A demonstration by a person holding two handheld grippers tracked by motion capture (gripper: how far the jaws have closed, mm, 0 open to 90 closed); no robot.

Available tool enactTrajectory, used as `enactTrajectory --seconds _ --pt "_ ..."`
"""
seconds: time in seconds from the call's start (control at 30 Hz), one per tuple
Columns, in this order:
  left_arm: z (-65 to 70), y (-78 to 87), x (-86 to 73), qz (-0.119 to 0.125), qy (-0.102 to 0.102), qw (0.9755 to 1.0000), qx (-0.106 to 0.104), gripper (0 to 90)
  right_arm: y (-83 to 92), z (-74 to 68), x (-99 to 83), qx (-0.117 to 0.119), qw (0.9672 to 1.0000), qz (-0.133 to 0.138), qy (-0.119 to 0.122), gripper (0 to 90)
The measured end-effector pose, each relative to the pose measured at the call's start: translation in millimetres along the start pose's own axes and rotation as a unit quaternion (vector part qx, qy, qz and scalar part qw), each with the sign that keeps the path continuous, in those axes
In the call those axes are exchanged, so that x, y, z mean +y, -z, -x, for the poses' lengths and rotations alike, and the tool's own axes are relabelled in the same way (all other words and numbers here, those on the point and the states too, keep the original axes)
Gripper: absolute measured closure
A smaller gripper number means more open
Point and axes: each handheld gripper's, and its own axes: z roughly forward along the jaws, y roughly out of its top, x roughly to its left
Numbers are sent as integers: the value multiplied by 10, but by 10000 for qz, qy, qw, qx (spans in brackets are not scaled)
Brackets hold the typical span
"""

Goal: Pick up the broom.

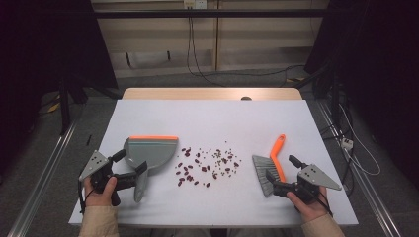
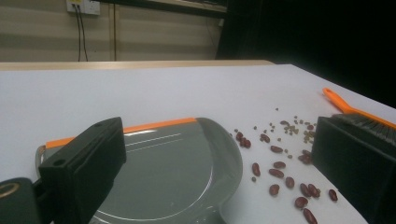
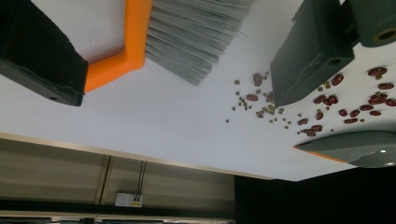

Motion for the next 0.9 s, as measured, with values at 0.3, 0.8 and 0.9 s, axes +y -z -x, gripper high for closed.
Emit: enactTrajectory --seconds 0.3,0.8,0.9 --pt "-1 -4 8 28 -20 10000 -17 32 -33 -8 29 -27 10000 -38 41 41" --pt "22 -44 22 30 -55 9999 -130 32 -294 202 212 -477 9975 -514 -48 34" --pt "26 -50 20 37 -22 9999 -156 32 -340 230 235 -512 9969 -591 -100 35"
